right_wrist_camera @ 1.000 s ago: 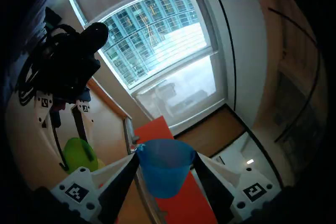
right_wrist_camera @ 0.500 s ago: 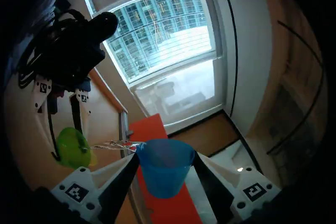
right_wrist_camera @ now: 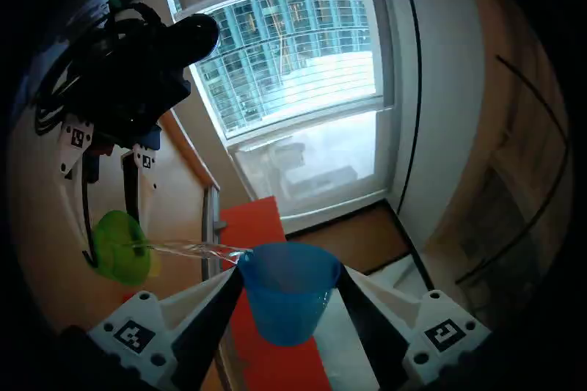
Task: Pour water
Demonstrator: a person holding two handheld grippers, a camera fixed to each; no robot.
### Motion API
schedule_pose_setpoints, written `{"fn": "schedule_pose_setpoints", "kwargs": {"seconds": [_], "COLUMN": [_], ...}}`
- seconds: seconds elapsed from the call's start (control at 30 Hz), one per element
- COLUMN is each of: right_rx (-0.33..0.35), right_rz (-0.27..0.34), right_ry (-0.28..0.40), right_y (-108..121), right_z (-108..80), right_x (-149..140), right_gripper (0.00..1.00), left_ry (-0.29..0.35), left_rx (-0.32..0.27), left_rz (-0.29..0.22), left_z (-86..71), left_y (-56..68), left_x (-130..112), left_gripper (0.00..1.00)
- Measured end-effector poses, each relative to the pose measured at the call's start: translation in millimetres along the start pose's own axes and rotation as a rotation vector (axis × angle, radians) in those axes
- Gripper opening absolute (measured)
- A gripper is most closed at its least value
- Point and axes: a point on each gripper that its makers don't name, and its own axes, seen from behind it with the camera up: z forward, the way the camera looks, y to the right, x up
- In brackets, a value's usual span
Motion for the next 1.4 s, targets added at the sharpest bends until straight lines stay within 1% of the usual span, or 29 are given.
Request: {"fn": "schedule_pose_setpoints", "kwargs": {"seconds": [0.17, 0.47, 0.97, 1.4], "right_rx": [0.001, 0.006, 0.004, 0.014], "right_rz": [-0.027, -0.07, -0.142, -0.21], "right_ry": [-0.003, -0.003, 0.004, 0.001], "right_y": [0.3, 0.1, 3.4, 0.8], "right_z": [0.2, 1.5, 3.6, 4.7], "right_x": [-0.8, 2.5, 13.4, 16.7], "right_gripper": [0.92, 0.92, 0.92, 0.92], "left_ry": [0.0, 0.001, 0.0, 0.002], "left_rx": [0.0, -0.002, -0.003, -0.005], "left_rz": [-0.001, 0.002, 0.006, 0.004], "left_z": [-0.2, -1.4, -0.6, -0.6], "left_y": [-0.5, 2.1, 2.7, 3.9], "left_x": [0.3, 0.7, 0.6, 0.2], "left_gripper": [0.86, 0.86, 0.86, 0.86]}}
